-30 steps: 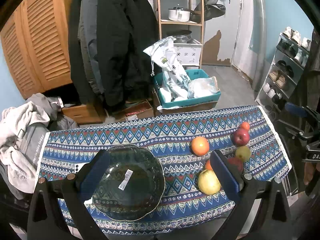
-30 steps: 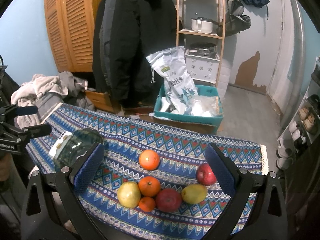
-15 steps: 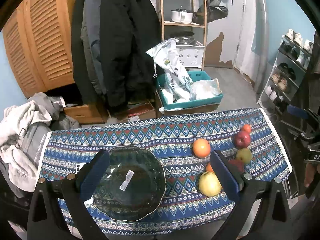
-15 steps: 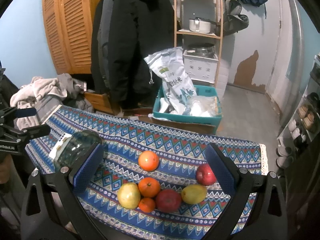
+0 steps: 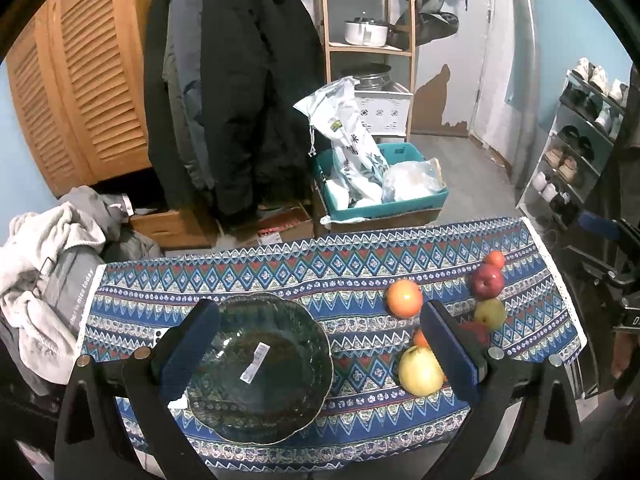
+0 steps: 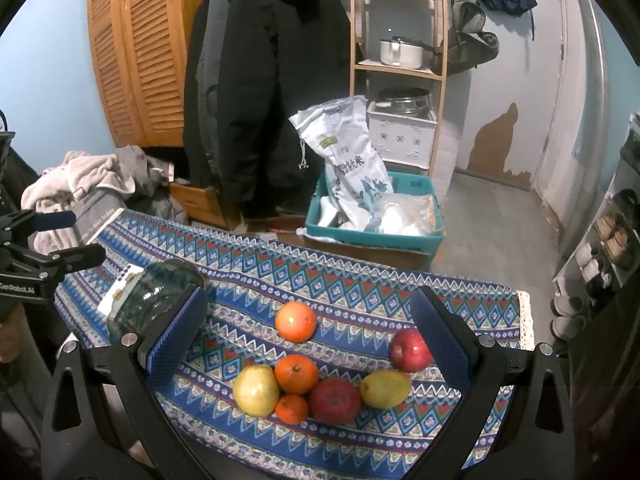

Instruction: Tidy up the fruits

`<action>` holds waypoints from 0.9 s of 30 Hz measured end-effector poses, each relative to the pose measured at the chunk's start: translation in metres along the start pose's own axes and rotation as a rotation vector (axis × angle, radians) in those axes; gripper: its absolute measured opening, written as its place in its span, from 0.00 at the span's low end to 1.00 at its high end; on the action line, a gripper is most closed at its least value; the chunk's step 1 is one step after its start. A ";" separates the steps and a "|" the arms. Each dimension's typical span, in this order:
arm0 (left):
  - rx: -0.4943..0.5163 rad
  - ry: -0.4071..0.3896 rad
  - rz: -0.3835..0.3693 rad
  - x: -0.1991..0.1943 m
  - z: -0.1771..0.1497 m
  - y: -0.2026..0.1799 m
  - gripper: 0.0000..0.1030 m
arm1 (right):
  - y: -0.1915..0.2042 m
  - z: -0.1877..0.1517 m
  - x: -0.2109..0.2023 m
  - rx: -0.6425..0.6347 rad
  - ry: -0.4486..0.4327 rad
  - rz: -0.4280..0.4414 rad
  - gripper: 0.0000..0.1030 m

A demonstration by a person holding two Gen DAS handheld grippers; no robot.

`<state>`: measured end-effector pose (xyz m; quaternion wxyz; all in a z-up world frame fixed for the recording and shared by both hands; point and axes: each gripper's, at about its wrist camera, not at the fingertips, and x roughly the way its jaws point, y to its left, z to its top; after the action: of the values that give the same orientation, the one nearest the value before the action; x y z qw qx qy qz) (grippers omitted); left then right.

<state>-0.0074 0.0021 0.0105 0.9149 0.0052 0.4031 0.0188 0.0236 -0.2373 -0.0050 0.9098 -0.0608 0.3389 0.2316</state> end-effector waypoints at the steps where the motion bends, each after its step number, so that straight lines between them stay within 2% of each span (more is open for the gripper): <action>1: 0.001 0.001 0.000 0.000 0.000 0.000 0.98 | 0.000 0.000 0.000 -0.001 0.000 -0.002 0.97; 22: 0.026 0.021 0.002 0.010 -0.001 -0.009 0.98 | -0.004 0.001 -0.001 -0.015 0.012 -0.001 0.97; 27: 0.016 0.080 -0.039 0.027 -0.004 -0.011 0.98 | -0.012 0.003 0.006 -0.016 0.041 -0.014 0.97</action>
<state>0.0082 -0.0076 -0.0123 0.8983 0.0040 0.4395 -0.0020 0.0344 -0.2449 -0.0074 0.9039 -0.0749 0.3551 0.2265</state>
